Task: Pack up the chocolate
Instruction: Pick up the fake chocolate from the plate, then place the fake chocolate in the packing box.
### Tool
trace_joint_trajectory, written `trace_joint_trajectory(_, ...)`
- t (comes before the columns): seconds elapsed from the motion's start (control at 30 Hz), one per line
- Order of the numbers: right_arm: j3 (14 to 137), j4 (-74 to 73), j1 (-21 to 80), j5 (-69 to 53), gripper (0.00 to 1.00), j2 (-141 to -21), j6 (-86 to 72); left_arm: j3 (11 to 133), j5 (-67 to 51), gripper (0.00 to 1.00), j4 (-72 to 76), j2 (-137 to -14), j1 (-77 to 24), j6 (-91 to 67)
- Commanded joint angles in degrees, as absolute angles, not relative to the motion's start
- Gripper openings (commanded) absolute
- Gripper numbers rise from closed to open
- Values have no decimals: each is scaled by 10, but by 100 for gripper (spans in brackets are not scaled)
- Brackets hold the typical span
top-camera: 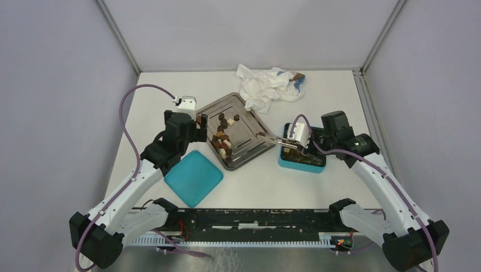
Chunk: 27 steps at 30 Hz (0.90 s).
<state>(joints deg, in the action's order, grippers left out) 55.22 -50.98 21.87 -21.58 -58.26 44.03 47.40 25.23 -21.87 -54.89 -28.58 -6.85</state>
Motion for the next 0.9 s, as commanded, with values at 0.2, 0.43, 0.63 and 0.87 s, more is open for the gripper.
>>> trace_joint_trajectory(0.2,522,-598,103,-81,0,-484,547,481,232,99,-194,-541,-282,-57)
trace_joint_trajectory(0.43,521,-662,82,-46,0,-428,564,482,223,99,-194,-543,-281,-57)
trace_joint_trajectory(0.63,509,-691,81,-6,3,-400,566,483,218,99,-194,-544,-282,-58)
trace_joint_trajectory(0.87,494,-694,82,-8,4,-404,571,482,219,99,-195,-544,-282,-59)
